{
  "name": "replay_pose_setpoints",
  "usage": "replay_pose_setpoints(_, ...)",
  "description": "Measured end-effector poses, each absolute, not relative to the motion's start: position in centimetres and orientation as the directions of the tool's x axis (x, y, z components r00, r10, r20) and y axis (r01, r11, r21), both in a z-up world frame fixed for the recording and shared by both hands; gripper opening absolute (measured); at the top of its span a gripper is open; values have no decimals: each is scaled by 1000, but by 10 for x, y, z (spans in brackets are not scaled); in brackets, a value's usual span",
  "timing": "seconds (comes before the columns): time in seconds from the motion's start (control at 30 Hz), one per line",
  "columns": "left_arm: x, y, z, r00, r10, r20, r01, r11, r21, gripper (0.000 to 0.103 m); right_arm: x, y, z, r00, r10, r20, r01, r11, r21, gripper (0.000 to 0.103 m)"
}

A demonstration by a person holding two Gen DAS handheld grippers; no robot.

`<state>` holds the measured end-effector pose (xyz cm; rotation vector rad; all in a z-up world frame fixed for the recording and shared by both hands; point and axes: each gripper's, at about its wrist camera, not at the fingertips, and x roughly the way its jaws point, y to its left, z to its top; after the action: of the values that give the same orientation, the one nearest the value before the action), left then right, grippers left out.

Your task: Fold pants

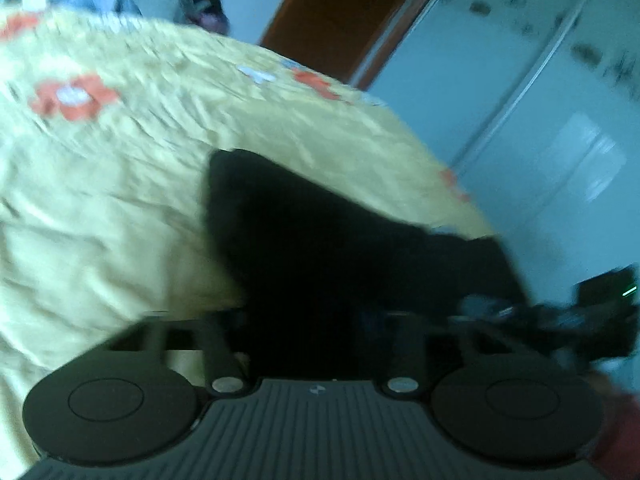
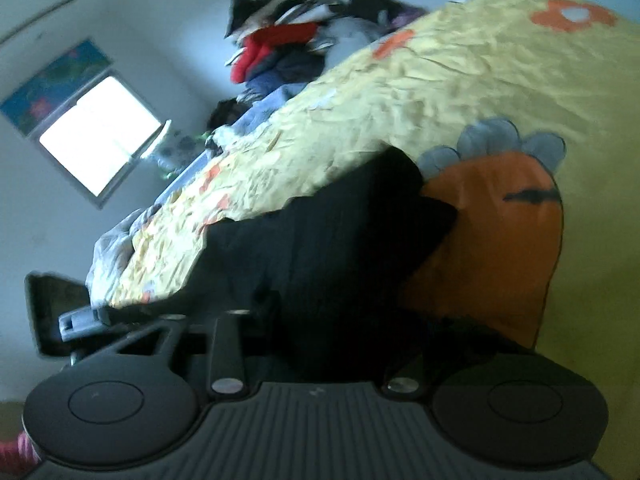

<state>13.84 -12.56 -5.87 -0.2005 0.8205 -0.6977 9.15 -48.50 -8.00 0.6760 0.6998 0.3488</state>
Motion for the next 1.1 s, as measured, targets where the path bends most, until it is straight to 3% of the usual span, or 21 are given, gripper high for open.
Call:
replay_pose_setpoints(0.1, 138, -113, -58, 482, -667, -568, 474, 744, -471, 18, 85, -483, -81, 744, 480, -465, -44, 729, 683, 32)
replay_pose_setpoints(0.17, 136, -106, -54, 493, -676, -548, 473, 737, -483, 17, 81, -478, -76, 757, 469, -455, -38, 726, 687, 31)
replay_pose_setpoints(0.53, 132, -44, -4, 674, -586, -450, 458, 809, -368, 15, 116, -435, -37, 752, 595, -284, -189, 607, 771, 30)
replay_pose_setpoints(0.83, 170, 2, 2, 750, -394, -531, 342, 918, -198, 16, 202, -368, -46, 695, 662, -281, -228, 573, 787, 30)
replay_pose_setpoints(0.93, 185, 7, -15, 711, -361, -604, 304, 932, -200, 24, 217, -352, -59, 684, 625, -377, -166, 636, 753, 33)
replay_pose_setpoints(1.0, 188, 8, -23, 712, -308, -630, 268, 950, -162, 53, 219, -347, -67, 686, 557, -468, -91, 703, 705, 39)
replay_pose_setpoints(1.03, 187, 13, -22, 720, -286, -633, 251, 957, -148, 57, 218, -348, -70, 687, 515, -513, -52, 739, 672, 47)
replay_pose_setpoints(1.1, 185, 23, -18, 746, -229, -626, 200, 973, -118, 72, 210, -356, -69, 708, 470, -528, -45, 775, 630, 50)
